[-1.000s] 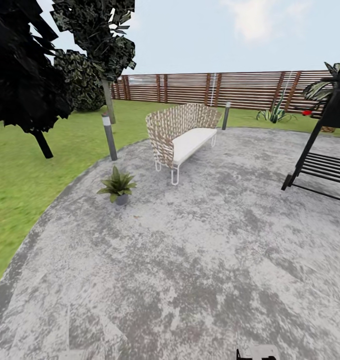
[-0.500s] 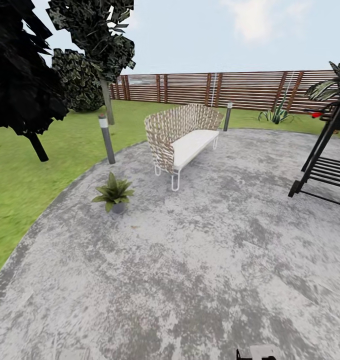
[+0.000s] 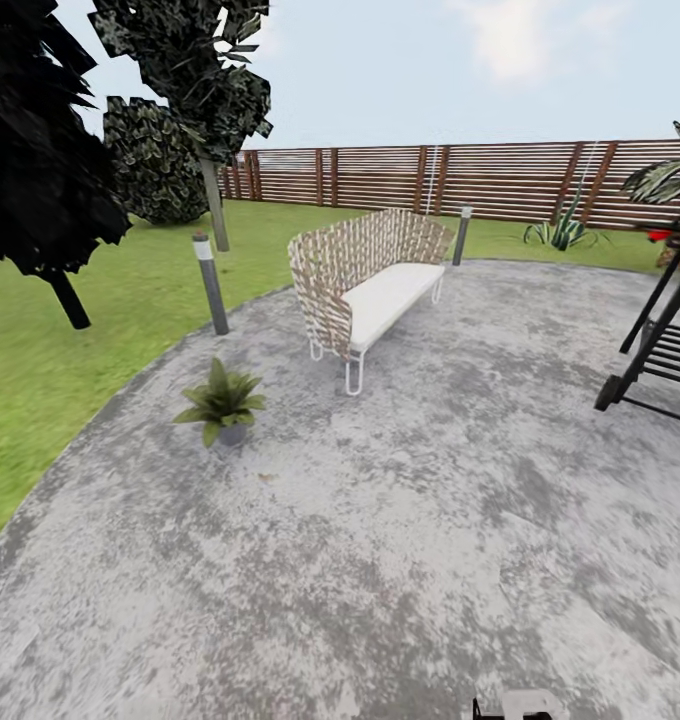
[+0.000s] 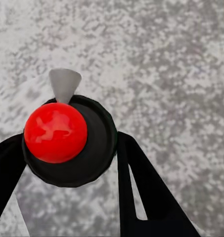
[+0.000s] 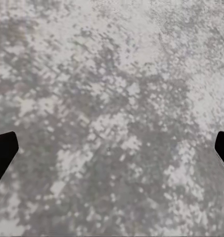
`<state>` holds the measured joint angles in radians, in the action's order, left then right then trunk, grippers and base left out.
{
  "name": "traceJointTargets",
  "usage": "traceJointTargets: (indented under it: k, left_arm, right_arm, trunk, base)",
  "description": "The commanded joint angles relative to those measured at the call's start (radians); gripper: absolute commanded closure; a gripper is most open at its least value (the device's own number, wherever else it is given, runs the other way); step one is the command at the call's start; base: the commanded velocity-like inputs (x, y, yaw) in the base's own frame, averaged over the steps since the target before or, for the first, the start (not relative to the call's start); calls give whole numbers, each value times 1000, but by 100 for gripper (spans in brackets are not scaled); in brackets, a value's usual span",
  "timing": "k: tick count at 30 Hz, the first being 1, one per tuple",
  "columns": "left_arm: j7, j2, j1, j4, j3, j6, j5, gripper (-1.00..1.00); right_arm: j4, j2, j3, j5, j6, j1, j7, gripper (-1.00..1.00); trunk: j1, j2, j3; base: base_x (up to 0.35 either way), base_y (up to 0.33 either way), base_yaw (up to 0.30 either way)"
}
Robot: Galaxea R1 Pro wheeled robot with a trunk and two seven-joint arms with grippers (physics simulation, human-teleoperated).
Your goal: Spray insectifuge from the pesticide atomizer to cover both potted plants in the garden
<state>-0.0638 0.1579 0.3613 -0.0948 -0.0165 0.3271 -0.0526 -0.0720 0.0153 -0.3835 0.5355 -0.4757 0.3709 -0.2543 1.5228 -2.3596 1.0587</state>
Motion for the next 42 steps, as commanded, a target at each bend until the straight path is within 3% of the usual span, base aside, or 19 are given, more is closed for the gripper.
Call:
traceJointTargets:
  k: [1, 14, 32, 42]
  left_arm:
    - [-7, 0, 1, 1, -2, 3, -6, 100]
    - [-7, 0, 1, 1, -2, 3, -6, 100]
    - [-7, 0, 1, 1, -2, 3, -6, 100]
    - [-7, 0, 1, 1, -2, 3, -6, 100]
  right_arm:
    - [1, 0, -6, 11, -3, 1, -5, -100]
    - [2, 0, -5, 11, -3, 0, -5, -100]
    - [2, 0, -5, 11, -3, 1, -5, -100]
    - [3, 0, -6, 12, -3, 1, -5, -100]
  trunk:
    - [0, 0, 1]
    - [0, 0, 1]
    - [0, 0, 1]
    - [0, 0, 1]
  base:
    - [338, 0, 186]
    - [338, 0, 266]
    - [338, 0, 19]
    - [338, 0, 226]
